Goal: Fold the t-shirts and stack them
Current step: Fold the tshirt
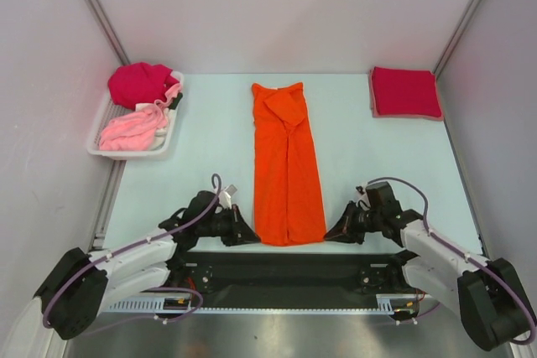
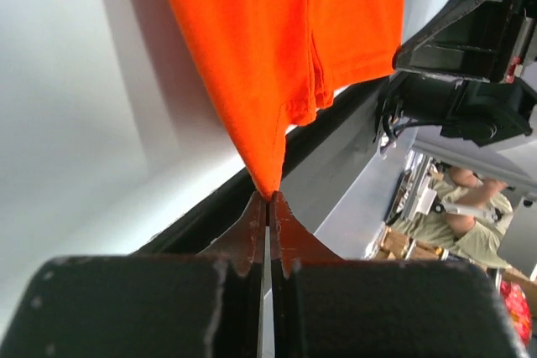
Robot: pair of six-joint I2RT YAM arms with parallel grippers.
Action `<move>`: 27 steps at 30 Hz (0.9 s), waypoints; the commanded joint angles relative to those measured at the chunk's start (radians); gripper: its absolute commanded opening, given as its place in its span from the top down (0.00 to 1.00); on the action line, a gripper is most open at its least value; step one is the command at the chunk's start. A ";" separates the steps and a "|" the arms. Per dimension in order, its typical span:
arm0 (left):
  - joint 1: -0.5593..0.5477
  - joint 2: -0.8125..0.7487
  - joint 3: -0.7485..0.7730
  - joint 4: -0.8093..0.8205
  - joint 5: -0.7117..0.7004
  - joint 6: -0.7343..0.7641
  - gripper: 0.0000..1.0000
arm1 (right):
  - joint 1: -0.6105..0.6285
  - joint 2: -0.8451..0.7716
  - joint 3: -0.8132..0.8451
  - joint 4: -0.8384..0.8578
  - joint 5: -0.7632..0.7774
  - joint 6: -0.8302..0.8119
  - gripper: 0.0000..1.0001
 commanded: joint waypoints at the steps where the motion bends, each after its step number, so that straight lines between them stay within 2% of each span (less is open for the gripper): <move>1: -0.007 -0.033 0.079 -0.072 -0.048 -0.002 1.00 | -0.038 -0.024 0.073 -0.074 -0.022 -0.012 1.00; 4: 0.011 -0.024 0.169 -0.148 -0.100 0.024 1.00 | -0.116 0.038 0.171 -0.110 -0.060 -0.087 1.00; 9: 0.108 0.080 0.336 -0.159 -0.108 0.084 1.00 | -0.202 0.240 0.361 -0.143 -0.112 -0.204 1.00; 13: 0.207 0.243 0.459 -0.139 -0.103 0.127 1.00 | -0.237 0.447 0.535 -0.147 -0.118 -0.262 1.00; 21: 0.310 0.533 0.721 -0.113 -0.071 0.187 1.00 | -0.276 0.794 0.962 -0.203 -0.149 -0.305 1.00; 27: 0.376 0.729 0.876 -0.106 -0.030 0.181 1.00 | -0.282 1.039 1.203 -0.258 -0.184 -0.313 1.00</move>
